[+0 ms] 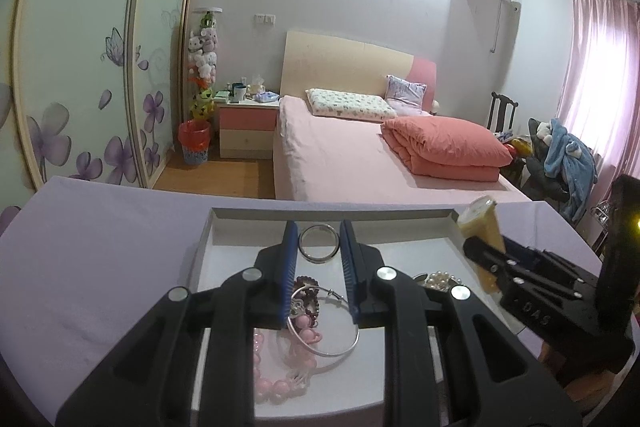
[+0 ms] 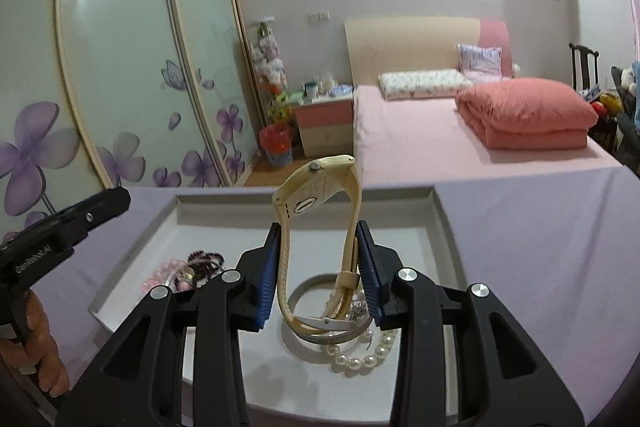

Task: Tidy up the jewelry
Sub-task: 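Carry the ring and the yellow watch over the grey tray with both tools, then open the left tool to drop the ring while the right tool releases the watch into the tray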

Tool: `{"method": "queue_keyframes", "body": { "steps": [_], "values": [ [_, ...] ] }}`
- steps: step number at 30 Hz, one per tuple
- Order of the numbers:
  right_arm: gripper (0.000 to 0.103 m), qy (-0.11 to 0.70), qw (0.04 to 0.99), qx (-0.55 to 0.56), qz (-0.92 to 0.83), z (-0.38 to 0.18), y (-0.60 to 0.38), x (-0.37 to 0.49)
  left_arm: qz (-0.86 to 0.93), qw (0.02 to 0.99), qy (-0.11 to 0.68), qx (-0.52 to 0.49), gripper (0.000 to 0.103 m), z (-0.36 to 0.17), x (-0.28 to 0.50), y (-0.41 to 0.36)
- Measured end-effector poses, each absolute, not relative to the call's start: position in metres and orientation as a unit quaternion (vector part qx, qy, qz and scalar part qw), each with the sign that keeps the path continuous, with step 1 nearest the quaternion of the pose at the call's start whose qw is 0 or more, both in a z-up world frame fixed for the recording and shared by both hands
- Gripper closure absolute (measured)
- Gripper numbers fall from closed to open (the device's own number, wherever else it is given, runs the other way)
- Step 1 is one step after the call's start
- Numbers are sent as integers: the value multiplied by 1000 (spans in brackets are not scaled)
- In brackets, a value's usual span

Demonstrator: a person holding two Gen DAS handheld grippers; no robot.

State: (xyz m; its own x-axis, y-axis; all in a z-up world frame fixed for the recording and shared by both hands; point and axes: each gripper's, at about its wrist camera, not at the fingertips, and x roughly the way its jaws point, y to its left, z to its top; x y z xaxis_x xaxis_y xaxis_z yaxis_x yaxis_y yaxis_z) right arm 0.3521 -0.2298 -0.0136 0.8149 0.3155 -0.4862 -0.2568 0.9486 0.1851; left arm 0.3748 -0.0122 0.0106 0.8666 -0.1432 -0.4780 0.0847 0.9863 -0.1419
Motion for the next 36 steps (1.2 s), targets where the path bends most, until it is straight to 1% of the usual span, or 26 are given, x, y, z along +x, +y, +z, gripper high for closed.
{"method": "queue_keyframes", "body": {
  "steps": [1,3,4,5,6,11,19,21,22,23,36],
  "values": [
    [62,270,949,55,151,-16,-228,353,-59,964,253,-58,81,10,377,-12],
    [54,277,948,51,150,-20,-224,356,-61,963,256,-58,81,6,380,-14],
    [53,277,948,49,148,-21,-223,356,-61,963,257,-58,81,5,383,-14],
    [47,276,949,46,148,-21,-223,355,-62,962,258,-58,81,4,384,-14],
    [46,275,949,42,149,-21,-221,354,-62,962,260,-58,81,2,385,-15],
    [43,265,951,42,154,-18,-224,350,-68,959,269,-59,81,-4,395,-17],
    [43,262,951,47,156,-17,-227,351,-77,955,282,-55,81,-16,405,-26],
    [43,261,951,47,157,-17,-226,351,-77,954,283,-57,76,-17,407,-26],
    [43,261,951,46,157,-17,-226,352,-76,955,283,-58,70,-18,407,-25],
    [43,261,952,46,156,-17,-225,352,-74,955,282,-59,69,-19,405,-25],
    [43,260,952,41,157,-17,-220,352,-64,954,284,-72,69,-23,404,-18]
  ]
}}
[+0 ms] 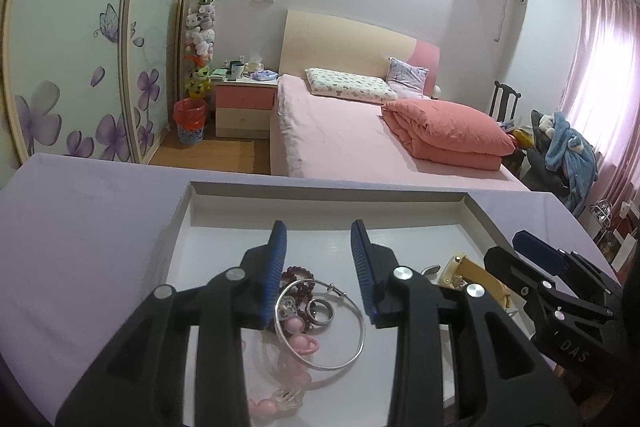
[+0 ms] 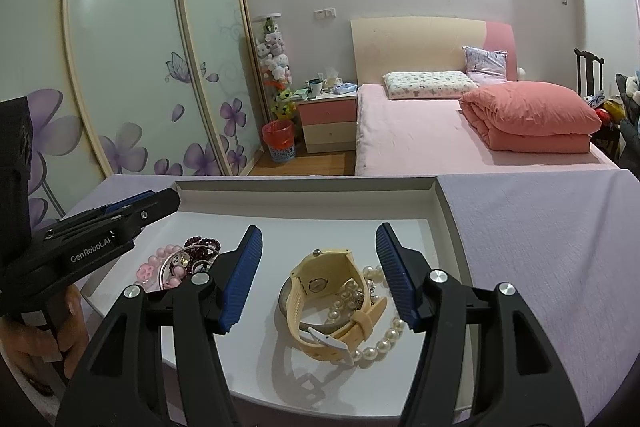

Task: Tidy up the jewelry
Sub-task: 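Open the left tool to drop the ring while the right tool releases the watch into the tray, then move the left tool to a pearl earring and grasp it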

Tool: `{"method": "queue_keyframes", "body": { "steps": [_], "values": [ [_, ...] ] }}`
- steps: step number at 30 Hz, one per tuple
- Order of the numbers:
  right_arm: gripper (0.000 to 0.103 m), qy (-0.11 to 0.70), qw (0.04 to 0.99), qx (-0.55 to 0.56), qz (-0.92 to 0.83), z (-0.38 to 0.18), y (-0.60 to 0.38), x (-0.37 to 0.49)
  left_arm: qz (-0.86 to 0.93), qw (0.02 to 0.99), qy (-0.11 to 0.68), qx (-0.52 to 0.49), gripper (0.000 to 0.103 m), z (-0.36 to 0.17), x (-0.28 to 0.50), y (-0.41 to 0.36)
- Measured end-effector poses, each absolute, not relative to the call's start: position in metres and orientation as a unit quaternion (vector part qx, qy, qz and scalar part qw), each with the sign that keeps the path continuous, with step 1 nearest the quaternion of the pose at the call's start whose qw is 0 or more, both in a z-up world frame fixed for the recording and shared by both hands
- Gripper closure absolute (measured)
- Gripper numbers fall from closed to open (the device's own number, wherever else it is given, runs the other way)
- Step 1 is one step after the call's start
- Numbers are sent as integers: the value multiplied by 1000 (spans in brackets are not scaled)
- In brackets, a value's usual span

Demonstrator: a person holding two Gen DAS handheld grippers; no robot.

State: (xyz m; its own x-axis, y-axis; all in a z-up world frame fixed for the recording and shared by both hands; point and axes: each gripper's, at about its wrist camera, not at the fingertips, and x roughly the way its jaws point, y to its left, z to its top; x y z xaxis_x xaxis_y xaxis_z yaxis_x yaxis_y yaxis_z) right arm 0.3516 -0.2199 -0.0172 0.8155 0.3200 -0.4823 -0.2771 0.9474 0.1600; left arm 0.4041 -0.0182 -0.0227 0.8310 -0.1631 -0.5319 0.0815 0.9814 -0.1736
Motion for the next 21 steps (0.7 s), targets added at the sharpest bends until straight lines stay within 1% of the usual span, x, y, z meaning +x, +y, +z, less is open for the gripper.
{"method": "queue_keyframes", "body": {
  "steps": [5,11,15,21],
  "values": [
    [43,258,953,37,153,-14,-220,349,-63,954,283,-75,69,-21,396,-18],
    [43,259,953,29,156,-9,-224,321,-67,955,276,-83,69,-12,362,-15],
    [43,262,952,14,159,-8,-233,285,-76,953,280,-82,69,-10,333,-17],
    [43,273,949,1,154,-14,-246,226,-85,951,285,-88,64,-12,274,-24]
  ]
}}
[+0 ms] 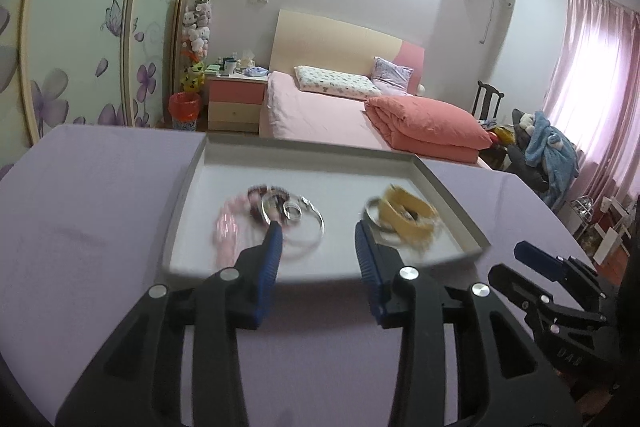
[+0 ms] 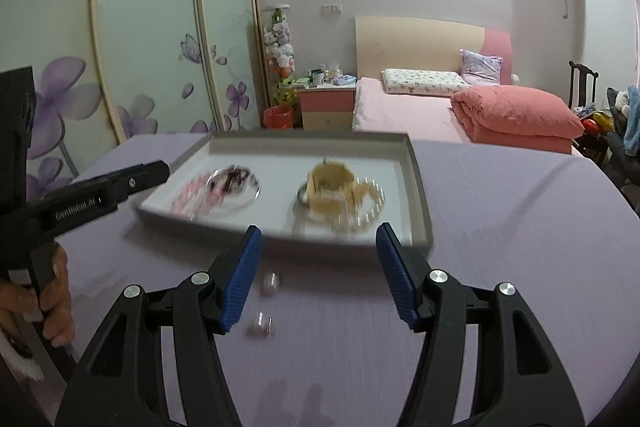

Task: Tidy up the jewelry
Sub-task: 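Move the left tool to a pearl earring and grasp it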

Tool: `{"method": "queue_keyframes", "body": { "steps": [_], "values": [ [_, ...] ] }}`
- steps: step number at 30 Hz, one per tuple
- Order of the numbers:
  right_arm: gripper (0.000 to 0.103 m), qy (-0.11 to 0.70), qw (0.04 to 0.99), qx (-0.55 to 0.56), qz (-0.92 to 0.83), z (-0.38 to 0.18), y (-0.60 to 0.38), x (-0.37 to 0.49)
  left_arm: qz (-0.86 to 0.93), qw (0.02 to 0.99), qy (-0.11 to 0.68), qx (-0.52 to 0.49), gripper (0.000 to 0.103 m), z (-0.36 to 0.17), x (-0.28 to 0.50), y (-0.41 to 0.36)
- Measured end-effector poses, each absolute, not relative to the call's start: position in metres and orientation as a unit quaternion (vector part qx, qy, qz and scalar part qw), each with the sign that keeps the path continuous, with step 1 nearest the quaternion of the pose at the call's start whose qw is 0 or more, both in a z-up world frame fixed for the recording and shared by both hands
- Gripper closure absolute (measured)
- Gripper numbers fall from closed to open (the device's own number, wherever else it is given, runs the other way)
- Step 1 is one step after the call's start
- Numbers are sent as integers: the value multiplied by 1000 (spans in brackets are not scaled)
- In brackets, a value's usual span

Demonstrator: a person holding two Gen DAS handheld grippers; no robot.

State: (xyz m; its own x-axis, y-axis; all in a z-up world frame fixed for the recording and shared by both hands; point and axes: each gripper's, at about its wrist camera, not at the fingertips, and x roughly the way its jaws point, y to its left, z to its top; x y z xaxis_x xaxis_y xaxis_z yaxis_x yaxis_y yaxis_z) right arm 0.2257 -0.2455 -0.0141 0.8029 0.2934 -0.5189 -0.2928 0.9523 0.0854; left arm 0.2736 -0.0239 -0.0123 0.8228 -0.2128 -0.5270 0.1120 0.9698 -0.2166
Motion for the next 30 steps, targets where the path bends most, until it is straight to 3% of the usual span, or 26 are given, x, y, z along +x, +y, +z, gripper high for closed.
{"method": "queue_keyframes", "body": {
  "steps": [10,22,30],
  "values": [
    [42,291,945,13,147,-28,-263,161,-104,937,323,-84,60,-31,218,-55],
    [41,293,947,62,120,-38,-299,143,-111,907,406,-23,58,-63,247,-130],
    [41,291,946,69,124,-39,-305,147,-97,898,430,-15,68,-75,266,-146]
  ]
}}
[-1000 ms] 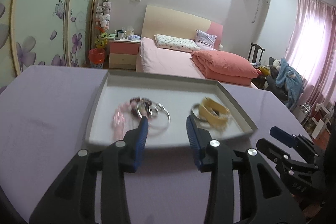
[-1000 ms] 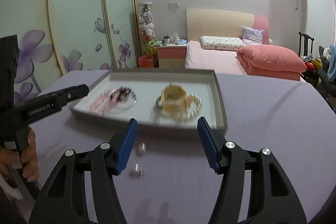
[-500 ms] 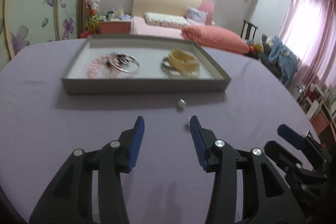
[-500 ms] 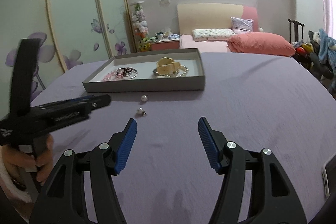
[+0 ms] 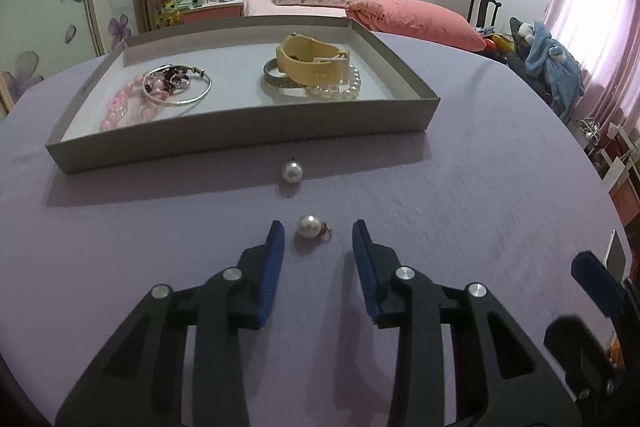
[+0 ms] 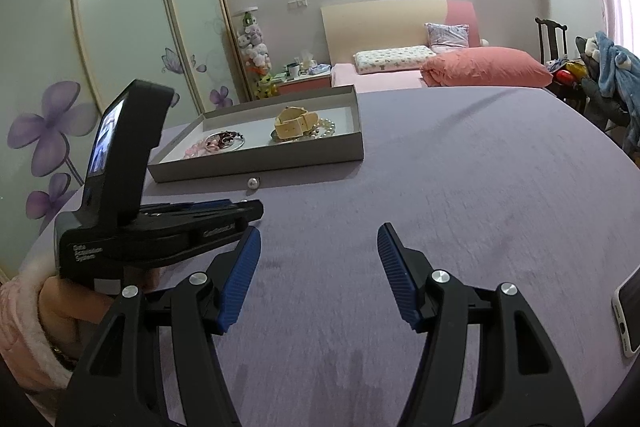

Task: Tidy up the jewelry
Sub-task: 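Move the left tool to a pearl earring and grasp it, then grasp the second pearl earring with the right tool while the left tool holds the first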

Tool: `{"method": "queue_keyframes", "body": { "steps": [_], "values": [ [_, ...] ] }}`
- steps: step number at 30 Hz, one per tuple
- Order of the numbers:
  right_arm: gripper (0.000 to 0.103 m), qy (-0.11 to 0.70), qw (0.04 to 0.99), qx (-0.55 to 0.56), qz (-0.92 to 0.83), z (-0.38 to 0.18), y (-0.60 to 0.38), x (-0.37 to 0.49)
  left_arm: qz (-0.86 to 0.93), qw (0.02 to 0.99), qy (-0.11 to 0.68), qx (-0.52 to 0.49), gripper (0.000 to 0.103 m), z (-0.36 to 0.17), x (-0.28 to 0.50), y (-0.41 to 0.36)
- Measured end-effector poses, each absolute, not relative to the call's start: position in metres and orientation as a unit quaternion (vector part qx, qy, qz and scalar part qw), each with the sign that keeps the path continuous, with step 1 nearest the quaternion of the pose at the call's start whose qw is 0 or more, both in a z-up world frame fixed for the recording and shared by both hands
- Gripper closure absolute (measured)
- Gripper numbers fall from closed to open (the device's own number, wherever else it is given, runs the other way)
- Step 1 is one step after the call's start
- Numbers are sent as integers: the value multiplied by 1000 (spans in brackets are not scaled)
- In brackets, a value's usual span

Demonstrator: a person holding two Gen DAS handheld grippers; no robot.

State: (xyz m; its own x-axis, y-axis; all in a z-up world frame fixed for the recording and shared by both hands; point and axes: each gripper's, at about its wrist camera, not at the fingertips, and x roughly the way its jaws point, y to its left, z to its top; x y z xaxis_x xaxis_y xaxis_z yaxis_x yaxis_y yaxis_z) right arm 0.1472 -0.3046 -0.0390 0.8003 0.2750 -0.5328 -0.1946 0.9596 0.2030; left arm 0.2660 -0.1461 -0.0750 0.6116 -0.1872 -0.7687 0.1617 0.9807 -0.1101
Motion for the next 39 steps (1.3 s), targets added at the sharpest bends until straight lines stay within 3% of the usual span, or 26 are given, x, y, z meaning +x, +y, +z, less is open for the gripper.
{"method": "queue_keyframes", "body": {
  "steps": [3,5,14,26,33,39],
  "values": [
    [41,293,945,68,126,-40,-303,149,-89,897,432,-13,75,-76,272,-147],
    [41,294,945,68,127,-41,-301,148,-86,897,433,-13,86,-76,274,-146],
    [41,299,942,62,136,-39,-291,150,-87,899,428,-39,87,-73,269,-116],
    [42,333,928,36,163,-38,-249,180,3,922,378,-79,87,-46,241,11],
    [62,383,908,22,166,-50,-218,220,39,928,354,-108,87,-34,235,65],
    [69,415,897,14,153,-57,-200,253,46,929,347,-123,87,-33,235,88]
  ]
}}
